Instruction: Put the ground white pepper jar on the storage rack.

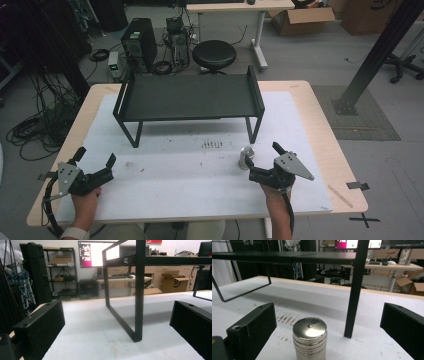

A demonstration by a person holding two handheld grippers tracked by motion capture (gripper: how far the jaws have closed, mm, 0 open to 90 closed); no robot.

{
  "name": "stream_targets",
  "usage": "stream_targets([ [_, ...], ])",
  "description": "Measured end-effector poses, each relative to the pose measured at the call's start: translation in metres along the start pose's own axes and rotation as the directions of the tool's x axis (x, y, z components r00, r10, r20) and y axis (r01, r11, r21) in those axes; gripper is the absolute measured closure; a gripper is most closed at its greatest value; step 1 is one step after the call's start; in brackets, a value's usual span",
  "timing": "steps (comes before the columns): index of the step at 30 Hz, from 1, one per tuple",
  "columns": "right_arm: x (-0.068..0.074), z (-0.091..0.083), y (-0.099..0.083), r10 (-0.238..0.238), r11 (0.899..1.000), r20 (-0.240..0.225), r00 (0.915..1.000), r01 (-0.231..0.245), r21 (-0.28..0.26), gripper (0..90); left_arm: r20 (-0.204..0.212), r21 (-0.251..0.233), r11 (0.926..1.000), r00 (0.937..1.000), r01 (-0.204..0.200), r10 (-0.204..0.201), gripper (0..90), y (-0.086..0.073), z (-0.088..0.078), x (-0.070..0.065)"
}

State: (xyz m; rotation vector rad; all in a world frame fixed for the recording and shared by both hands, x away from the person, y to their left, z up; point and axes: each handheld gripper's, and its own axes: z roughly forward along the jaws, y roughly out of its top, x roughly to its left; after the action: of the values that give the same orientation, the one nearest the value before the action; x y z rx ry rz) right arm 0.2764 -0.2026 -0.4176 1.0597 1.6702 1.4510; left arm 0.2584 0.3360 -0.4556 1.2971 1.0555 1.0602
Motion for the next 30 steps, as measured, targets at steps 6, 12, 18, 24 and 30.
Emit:
stream_targets([
  [6,0.004,0.01,-0.006,0.003,0.999,-0.025,0.9997,-0.001,0.046,0.4,0.0,-0.002,1.0,1.0,0.0,0.0,0.2,0.0,0.0,0.0],
  [12,0.006,0.017,-0.011,0.007,0.997,-0.03,0.9995,-0.004,0.083,0.7,0.0,-0.002,1.0,1.0,0.001,-0.001,0.2,0.0,0.0,0.0],
  [18,0.007,0.022,-0.015,0.021,0.994,-0.035,0.9992,-0.017,0.108,1.0,0.0,-0.003,1.0,1.0,0.0,0.0,0.2,0.0,0.0,0.0],
  [24,0.008,0.028,-0.02,0.032,0.99,-0.042,0.9986,-0.026,0.138,1.3,0.001,-0.005,1.0,1.0,0.001,-0.001,0.2,0.0,0.0,0.0],
  [30,0.01,0.032,-0.023,0.037,0.987,-0.043,0.9984,-0.03,0.155,2.1,0.001,-0.007,1.0,1.0,0.002,-0.002,0.2,0.0,-0.001,0.0],
])
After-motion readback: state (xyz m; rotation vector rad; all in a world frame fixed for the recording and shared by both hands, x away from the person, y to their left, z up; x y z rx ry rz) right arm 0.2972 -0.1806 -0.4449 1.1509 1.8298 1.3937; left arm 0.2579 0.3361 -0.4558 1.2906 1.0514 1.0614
